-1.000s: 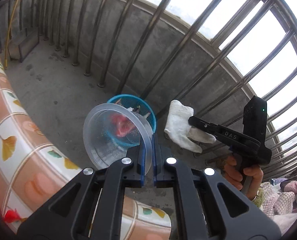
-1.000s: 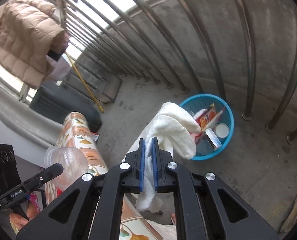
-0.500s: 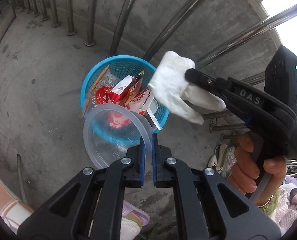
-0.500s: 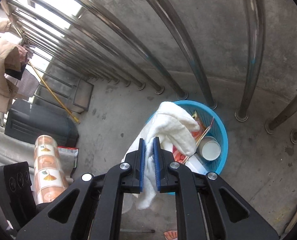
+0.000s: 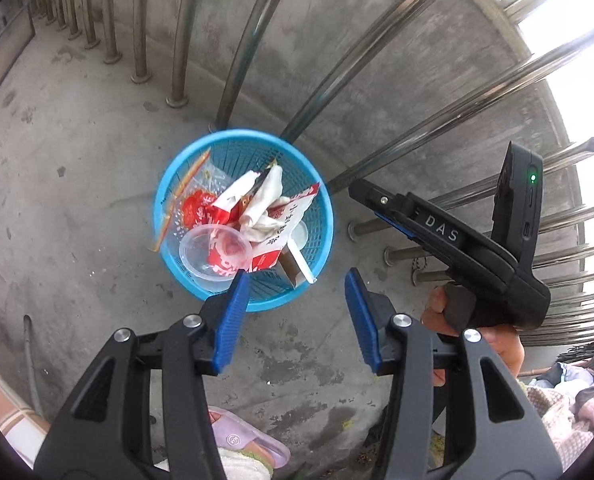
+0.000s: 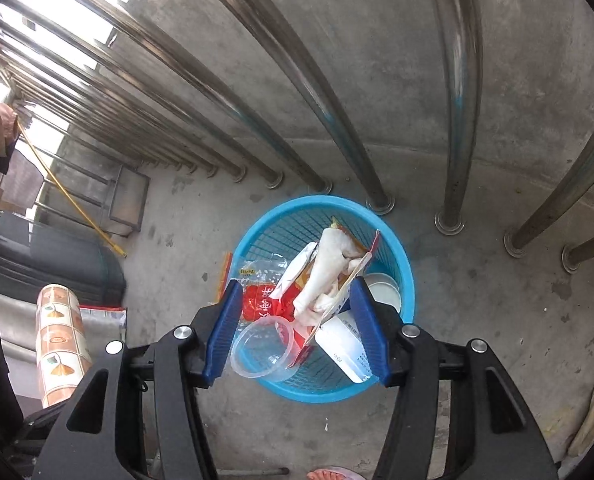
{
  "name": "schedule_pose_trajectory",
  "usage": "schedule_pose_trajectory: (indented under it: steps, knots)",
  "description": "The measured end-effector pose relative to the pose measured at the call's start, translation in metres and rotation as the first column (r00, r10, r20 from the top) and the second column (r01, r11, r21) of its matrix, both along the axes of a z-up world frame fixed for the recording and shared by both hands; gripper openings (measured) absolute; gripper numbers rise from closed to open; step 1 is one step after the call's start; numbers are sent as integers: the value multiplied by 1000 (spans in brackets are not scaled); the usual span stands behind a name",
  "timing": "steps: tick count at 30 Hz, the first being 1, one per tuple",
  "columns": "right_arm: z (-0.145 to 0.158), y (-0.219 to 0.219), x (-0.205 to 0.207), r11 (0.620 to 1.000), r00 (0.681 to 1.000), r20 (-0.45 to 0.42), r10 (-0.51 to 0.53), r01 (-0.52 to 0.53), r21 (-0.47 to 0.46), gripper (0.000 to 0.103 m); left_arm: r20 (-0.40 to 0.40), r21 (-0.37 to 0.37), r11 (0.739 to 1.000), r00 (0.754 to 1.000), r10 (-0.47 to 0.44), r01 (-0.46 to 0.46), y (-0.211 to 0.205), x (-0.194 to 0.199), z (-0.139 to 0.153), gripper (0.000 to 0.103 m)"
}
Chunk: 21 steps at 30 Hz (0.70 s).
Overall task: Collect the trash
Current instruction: 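Open both grippers over the wastebasket to drop tissue and cup, then move both tools back over the red wrapper and clear bag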
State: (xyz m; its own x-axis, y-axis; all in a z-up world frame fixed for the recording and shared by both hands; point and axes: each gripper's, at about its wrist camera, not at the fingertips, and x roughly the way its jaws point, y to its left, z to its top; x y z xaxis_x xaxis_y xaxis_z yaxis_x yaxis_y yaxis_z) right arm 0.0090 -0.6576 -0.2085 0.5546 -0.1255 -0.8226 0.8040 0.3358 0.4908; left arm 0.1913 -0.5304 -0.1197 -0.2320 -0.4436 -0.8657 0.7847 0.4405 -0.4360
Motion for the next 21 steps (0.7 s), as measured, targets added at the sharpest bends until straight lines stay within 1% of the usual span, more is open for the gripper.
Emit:
schedule_pose_trajectory:
  steps: [2,4,6,8,10,12,14,15,18,19,21]
  knots:
    - [15,6,-5,999,1000,18,4,-3,-32,56,22,-31,999,1000,16,-15,9,1,15,53]
    - [31,14,-8,998,999,34,18,-16,-64,57,44,-66,998,999,28,-25,25,0,35,55]
    - [50,24,-8,994,997,61,43,-37,-98,57,74,-105,994,996,44,-36,44,0,57,60]
    - [72,38,-6,988,994,80,81,-69,-135,57,104,-153,986,992,76,-60,70,-1,83,65]
    - [95,55,-4,980,988,97,122,-105,-170,61,129,-203,976,986,107,-79,100,-5,108,70]
    - [117,74,2,969,980,107,169,-146,-200,64,173,-226,969,974,144,-103,134,-8,129,73]
    - [137,94,9,957,968,116,224,-196,-213,65,226,-242,961,956,187,-130,173,-12,146,76]
    - [145,104,13,949,959,120,258,-229,-215,66,257,-243,959,943,212,-149,193,-15,153,76]
    - [171,137,26,915,921,126,368,-335,-225,68,324,-253,945,902,286,-209,258,-23,166,77]
    - [179,148,31,901,905,130,405,-370,-225,68,341,-254,939,886,313,-234,279,-24,169,78]
    - [190,171,40,875,870,153,468,-432,-217,70,379,-256,919,844,380,-299,325,-27,170,78]
